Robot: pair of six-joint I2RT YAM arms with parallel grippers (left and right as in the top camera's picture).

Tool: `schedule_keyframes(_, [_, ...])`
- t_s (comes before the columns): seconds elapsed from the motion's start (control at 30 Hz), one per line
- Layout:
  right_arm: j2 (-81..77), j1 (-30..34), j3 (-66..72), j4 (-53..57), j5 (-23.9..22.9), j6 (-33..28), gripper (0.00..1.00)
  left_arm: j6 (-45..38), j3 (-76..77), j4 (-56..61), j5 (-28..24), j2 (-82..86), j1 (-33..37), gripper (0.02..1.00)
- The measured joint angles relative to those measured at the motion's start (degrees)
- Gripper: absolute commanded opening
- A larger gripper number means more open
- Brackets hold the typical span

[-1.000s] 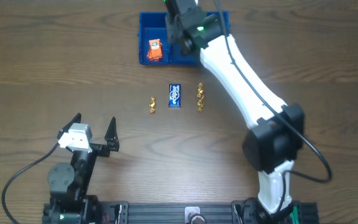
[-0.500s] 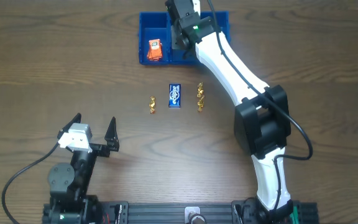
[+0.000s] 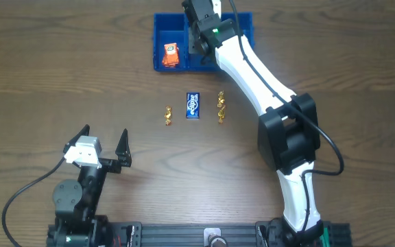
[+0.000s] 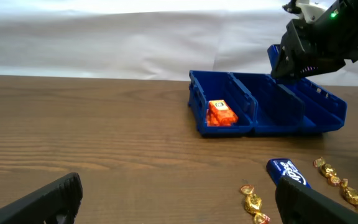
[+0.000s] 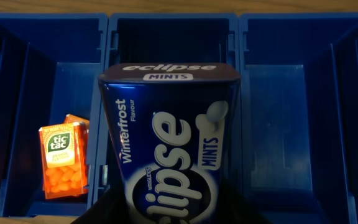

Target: Sort Candies Into Trays

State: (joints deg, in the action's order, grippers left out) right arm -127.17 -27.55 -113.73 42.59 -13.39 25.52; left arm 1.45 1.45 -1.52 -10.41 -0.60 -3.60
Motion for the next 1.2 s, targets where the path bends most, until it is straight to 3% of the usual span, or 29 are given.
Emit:
schedule_keyframes(0.2, [0.0,0.0,0.0,0.0,0.9,0.0,0.336,0.0,0.0,0.0,0.0,0.0,0.0,0.998])
schedule_keyframes(0.23, [0.0,0.0,0.0,0.0,1.0,0.0,0.465,0.0,0.0,0.0,0.0,0.0,0.0,0.998])
schedule_keyframes(0.27, [0.0,0.0,0.0,0.0,1.0,0.0,0.678,0.0,0.0,0.0,0.0,0.0,0.0,0.998])
schedule_keyframes(0.3, [0.0,-0.1,0.0,0.0,1.0,0.0,1.000,0.0,0.0,0.0,0.0,0.0,0.0,0.998])
schedule_keyframes(0.5, [0.0,-0.3,-0.2,1.5,1.0,0.4,1.000,0.0,0.0,0.0,0.0,0.0,0.0,0.998])
schedule_keyframes(0.63, [3.2,-0.9,-7.1,13.5,0.9,0.1,1.000,0.0,0.0,0.0,0.0,0.0,0.0,0.996])
schedule_keyframes(0.83, [15.3,-11.7,-9.8,31.5,-0.3,4.6,1.000,0.0,0.0,0.0,0.0,0.0,0.0,0.998])
schedule_keyframes(0.93, [13.3,-13.7,-0.2,29.4,-0.2,8.8,1.000,0.0,0.0,0.0,0.0,0.0,0.0,0.998])
schedule_keyframes(1.2, [12.0,-13.8,23.8,11.3,3.1,13.1,1.000,0.0,0.0,0.0,0.0,0.0,0.0,0.998])
